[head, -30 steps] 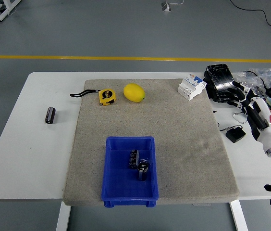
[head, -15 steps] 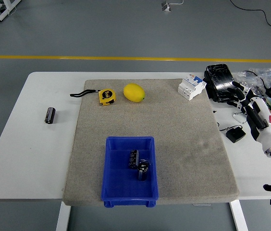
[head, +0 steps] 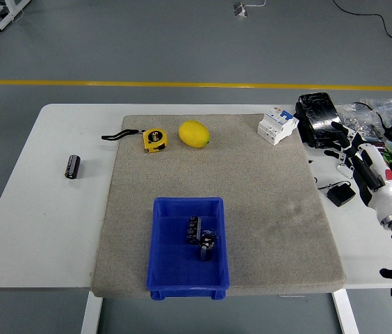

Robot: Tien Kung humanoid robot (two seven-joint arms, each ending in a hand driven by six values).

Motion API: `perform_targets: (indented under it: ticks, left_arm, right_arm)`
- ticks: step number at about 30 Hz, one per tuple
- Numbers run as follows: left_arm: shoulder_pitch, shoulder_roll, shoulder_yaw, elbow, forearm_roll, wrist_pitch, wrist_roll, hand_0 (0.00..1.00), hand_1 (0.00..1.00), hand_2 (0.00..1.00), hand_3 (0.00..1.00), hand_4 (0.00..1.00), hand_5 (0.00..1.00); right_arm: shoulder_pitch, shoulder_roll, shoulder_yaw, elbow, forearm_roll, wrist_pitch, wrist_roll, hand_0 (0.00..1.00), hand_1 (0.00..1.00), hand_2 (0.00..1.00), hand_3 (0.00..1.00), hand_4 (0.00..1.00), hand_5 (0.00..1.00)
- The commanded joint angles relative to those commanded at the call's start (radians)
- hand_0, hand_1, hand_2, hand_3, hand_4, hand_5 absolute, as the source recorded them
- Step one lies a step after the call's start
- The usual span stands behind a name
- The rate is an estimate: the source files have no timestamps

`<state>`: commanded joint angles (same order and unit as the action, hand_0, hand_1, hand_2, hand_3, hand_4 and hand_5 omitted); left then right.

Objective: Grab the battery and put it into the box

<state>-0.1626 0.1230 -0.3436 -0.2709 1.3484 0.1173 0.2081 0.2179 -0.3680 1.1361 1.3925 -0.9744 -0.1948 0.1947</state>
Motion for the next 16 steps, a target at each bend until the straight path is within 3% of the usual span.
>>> perform_targets:
  ticks: [16]
  left_arm:
    - [0.002, -0.001, 0.001, -0.001, 0.004, -0.002, 0.000, 0.683, 0.658, 0.687, 0.619, 0.624, 0.676]
  right_arm:
    - [-0.001, 0.002, 0.004, -0.004, -0.005, -0.001, -0.011, 0.776, 0.789, 0.839, 0.857, 0.998, 0.872]
